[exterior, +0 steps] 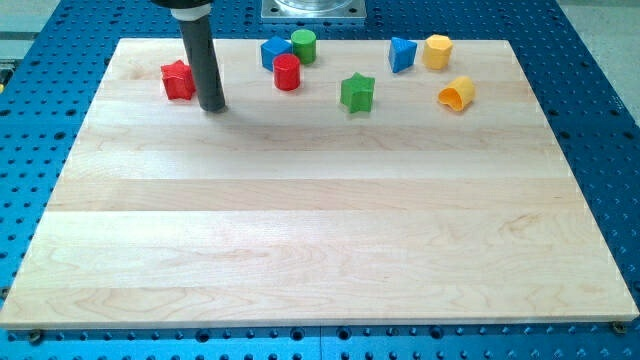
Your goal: Move your arm close to the cube
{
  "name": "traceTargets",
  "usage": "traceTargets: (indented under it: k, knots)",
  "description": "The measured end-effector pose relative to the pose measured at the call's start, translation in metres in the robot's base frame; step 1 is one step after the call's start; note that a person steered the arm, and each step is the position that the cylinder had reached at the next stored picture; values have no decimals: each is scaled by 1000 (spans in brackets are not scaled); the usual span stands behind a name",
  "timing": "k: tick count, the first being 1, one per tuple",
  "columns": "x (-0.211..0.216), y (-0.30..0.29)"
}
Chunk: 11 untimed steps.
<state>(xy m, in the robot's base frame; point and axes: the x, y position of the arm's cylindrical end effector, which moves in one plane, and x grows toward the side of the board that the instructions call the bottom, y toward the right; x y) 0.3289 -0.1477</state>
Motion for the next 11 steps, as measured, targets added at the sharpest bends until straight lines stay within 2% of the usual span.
traceTargets:
  k: [1, 2, 3, 4, 5, 6, 9, 10, 11]
  knots:
    - [-44, -44]
    - [-44, -64]
    - [-27, -42]
    - [-29, -86]
    - [-63, -44]
    - [-61, -28]
    - [-66, -28]
    - [-82, 2]
    - [-136, 52]
